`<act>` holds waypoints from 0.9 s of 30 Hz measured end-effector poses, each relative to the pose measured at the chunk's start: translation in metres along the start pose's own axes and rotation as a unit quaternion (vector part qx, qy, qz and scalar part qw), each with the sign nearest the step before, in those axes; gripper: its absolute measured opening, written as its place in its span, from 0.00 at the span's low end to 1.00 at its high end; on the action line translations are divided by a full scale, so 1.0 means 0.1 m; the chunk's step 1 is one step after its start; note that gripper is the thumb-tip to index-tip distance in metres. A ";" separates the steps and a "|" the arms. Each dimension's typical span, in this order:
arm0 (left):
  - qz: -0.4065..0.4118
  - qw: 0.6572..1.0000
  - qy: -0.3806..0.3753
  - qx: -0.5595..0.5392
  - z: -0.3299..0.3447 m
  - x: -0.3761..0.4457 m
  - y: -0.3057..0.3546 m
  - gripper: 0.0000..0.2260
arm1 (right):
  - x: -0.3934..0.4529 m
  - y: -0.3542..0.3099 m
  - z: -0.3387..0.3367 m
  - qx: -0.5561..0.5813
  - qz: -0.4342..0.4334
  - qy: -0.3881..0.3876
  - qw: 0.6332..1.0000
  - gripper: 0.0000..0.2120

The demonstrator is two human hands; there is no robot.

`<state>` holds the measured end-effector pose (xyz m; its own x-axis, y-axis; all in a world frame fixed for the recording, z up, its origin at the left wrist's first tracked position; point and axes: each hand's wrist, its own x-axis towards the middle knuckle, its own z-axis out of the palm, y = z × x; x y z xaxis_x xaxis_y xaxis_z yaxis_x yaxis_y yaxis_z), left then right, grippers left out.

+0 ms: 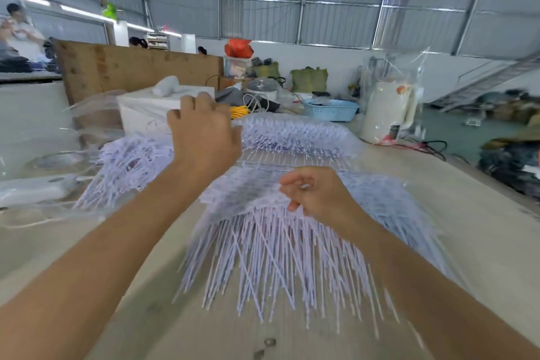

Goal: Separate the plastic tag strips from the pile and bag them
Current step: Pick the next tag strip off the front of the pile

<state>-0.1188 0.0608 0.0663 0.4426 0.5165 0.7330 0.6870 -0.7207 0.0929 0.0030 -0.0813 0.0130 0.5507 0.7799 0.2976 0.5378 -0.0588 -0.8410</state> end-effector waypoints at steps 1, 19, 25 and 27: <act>0.038 0.999 -0.020 -0.031 0.02 -0.05 0.20 0.16 | -0.02 0.07 -0.14 -0.007 0.010 0.036 0.999 0.06; 0.129 0.937 -0.316 -0.079 0.65 -0.21 1.24 0.13 | -0.38 0.82 -1.01 -0.270 0.088 0.133 0.950 0.10; 0.213 0.926 -0.268 -0.162 0.29 0.02 1.05 0.19 | -0.39 0.80 -1.29 -0.187 0.122 0.286 0.932 0.14; 0.242 0.909 -0.268 -0.206 0.17 0.05 0.94 0.17 | -0.38 0.80 -1.35 -0.190 0.122 0.287 0.931 0.16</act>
<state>-0.0423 0.0038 0.0668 0.9291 0.1642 0.3313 0.1115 -0.9787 0.1722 0.1116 -0.1997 -0.0045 0.8774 0.2599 0.4031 0.4796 -0.4922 -0.7265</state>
